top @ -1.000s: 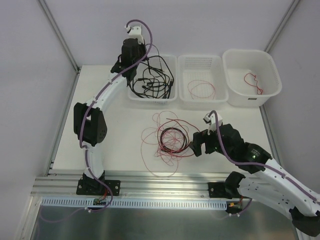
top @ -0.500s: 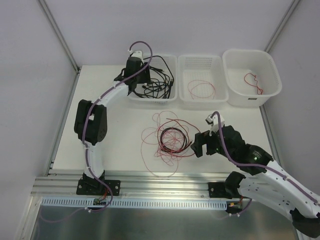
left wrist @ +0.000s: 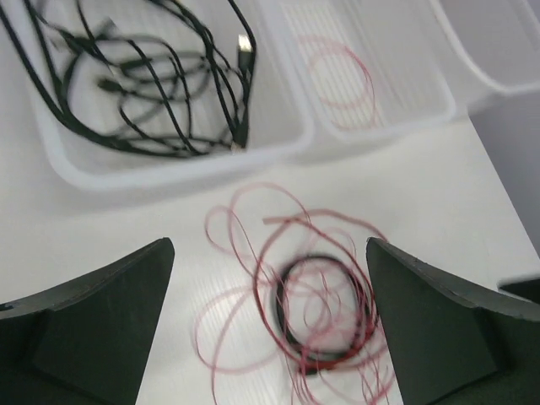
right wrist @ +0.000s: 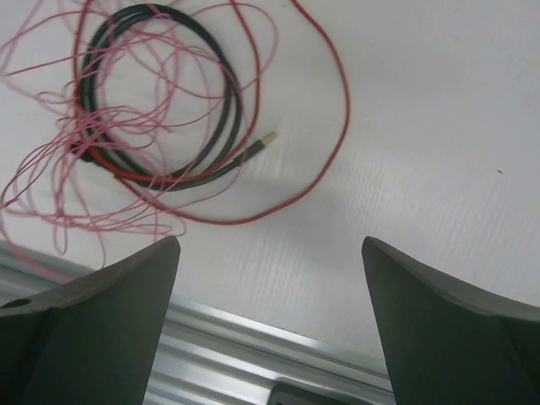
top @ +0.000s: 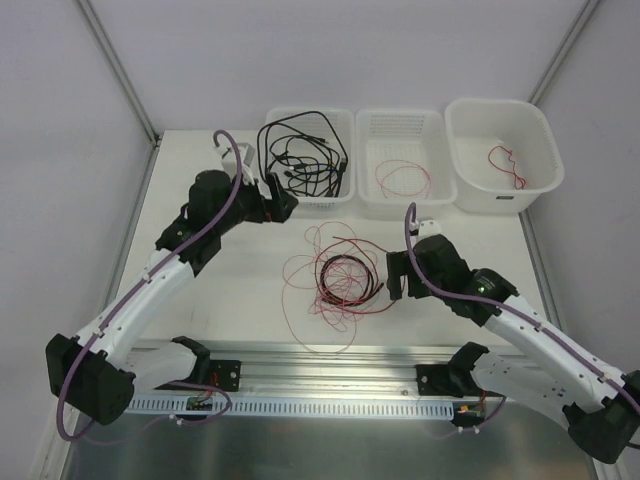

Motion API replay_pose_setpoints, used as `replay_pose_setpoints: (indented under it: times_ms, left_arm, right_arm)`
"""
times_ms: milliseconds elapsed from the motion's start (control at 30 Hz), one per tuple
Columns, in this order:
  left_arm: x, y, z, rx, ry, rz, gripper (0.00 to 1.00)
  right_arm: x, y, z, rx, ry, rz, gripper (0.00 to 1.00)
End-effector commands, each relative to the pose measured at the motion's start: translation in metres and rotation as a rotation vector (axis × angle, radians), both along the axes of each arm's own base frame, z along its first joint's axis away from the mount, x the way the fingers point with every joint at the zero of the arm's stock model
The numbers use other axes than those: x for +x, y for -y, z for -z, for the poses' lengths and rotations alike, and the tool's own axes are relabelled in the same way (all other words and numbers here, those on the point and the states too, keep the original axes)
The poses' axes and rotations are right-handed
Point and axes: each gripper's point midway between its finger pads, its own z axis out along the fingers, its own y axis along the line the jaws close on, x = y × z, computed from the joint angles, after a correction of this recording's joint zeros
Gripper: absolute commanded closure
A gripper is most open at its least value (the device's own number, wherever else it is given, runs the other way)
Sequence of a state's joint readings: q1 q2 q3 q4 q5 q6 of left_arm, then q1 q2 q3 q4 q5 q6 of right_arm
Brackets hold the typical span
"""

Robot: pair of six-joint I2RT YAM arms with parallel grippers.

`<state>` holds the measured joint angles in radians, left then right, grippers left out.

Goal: Untangle the cables

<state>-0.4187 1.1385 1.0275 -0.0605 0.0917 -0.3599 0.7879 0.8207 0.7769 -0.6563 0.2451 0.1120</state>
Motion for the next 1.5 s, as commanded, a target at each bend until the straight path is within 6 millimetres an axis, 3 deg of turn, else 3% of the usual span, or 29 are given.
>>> replay_pose_setpoints:
  times_ms: [0,100,167,200,233,267,333,467,600,733,1033,1233,1367,1467]
  left_arm:
    - [-0.062,0.017,0.07,0.004,-0.245,0.154,0.01]
    - [-0.092,0.005,0.09,0.041,-0.3,0.18,0.01]
    - [-0.099,-0.004,0.097,0.075,-0.302,0.171,0.01]
    - [-0.106,-0.008,0.102,0.107,-0.302,0.183,0.01]
    - [-0.108,-0.01,0.103,0.122,-0.302,0.19,0.01]
    - [-0.109,-0.012,0.104,0.152,-0.293,0.209,0.01]
    - [-0.109,-0.014,0.104,0.186,-0.309,0.218,0.01]
    - [-0.1,-0.015,0.107,0.223,-0.313,0.208,0.01]
    - [-0.098,-0.019,0.129,0.259,-0.373,0.192,0.01]
    - [-0.101,-0.024,0.139,0.287,-0.389,0.19,0.01]
    - [-0.103,-0.029,0.14,0.284,-0.389,0.173,0.01]
    - [-0.104,-0.029,0.141,0.282,-0.39,0.17,0.01]
    - [-0.104,-0.03,0.142,0.281,-0.392,0.169,0.01]
    - [-0.105,-0.029,0.142,0.28,-0.394,0.172,0.01]
  right_arm:
    - [0.018,0.017,0.014,-0.012,-0.045,0.135,0.07]
    - [0.036,0.025,0.026,0.006,-0.069,0.185,0.11]
    - [0.047,0.029,0.04,-0.016,-0.12,0.203,0.15]
    - [0.057,0.026,0.038,-0.008,-0.109,0.202,0.18]
    - [0.063,0.027,0.04,-0.008,-0.112,0.21,0.25]
    - [0.07,0.021,0.051,-0.014,-0.145,0.18,0.29]
    - [0.083,0.012,0.052,-0.013,-0.16,0.137,0.35]
    - [0.104,0.001,0.074,-0.077,-0.193,0.053,0.37]
    - [0.117,-0.003,0.091,-0.108,-0.223,0.007,0.41]
    - [0.122,-0.007,0.103,-0.129,-0.26,-0.053,0.45]
    - [0.136,-0.009,0.118,-0.154,-0.339,-0.077,0.55]
    - [0.117,-0.01,0.139,-0.145,-0.455,-0.057,0.66]
    - [0.11,0.0,0.138,-0.199,-0.446,-0.021,0.65]
    - [0.102,0.005,0.137,-0.229,-0.476,-0.021,0.74]
